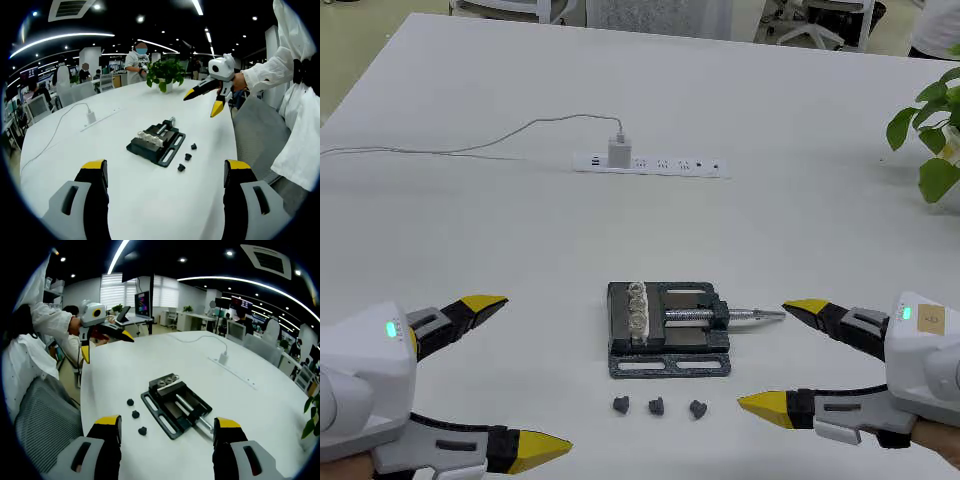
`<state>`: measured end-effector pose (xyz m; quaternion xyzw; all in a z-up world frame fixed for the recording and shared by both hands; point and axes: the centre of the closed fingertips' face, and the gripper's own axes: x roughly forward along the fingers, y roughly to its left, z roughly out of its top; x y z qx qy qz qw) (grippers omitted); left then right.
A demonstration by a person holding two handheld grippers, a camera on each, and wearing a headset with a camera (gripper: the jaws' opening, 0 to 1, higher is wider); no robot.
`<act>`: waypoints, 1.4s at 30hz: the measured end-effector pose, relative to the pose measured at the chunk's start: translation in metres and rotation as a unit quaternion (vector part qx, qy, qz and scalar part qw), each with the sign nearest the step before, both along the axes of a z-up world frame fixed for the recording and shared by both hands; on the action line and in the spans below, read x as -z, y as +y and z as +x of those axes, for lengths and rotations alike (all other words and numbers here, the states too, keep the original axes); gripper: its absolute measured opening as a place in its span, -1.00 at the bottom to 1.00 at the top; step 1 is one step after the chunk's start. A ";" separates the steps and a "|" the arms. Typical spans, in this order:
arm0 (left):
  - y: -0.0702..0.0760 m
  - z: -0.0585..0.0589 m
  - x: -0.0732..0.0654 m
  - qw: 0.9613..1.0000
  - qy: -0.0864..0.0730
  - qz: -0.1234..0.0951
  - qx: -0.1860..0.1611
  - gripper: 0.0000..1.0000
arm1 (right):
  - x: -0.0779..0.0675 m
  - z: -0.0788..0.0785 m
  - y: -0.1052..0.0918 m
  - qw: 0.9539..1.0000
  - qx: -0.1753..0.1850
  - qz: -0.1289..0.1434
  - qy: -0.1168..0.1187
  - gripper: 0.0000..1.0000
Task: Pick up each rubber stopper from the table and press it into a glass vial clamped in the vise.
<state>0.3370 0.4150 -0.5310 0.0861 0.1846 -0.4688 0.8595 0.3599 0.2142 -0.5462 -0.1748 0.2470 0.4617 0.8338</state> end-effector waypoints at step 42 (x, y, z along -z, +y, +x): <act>-0.005 -0.001 0.006 1.000 0.010 -0.008 0.004 0.90 | 0.052 -0.022 0.021 0.996 0.073 0.006 0.040 -0.28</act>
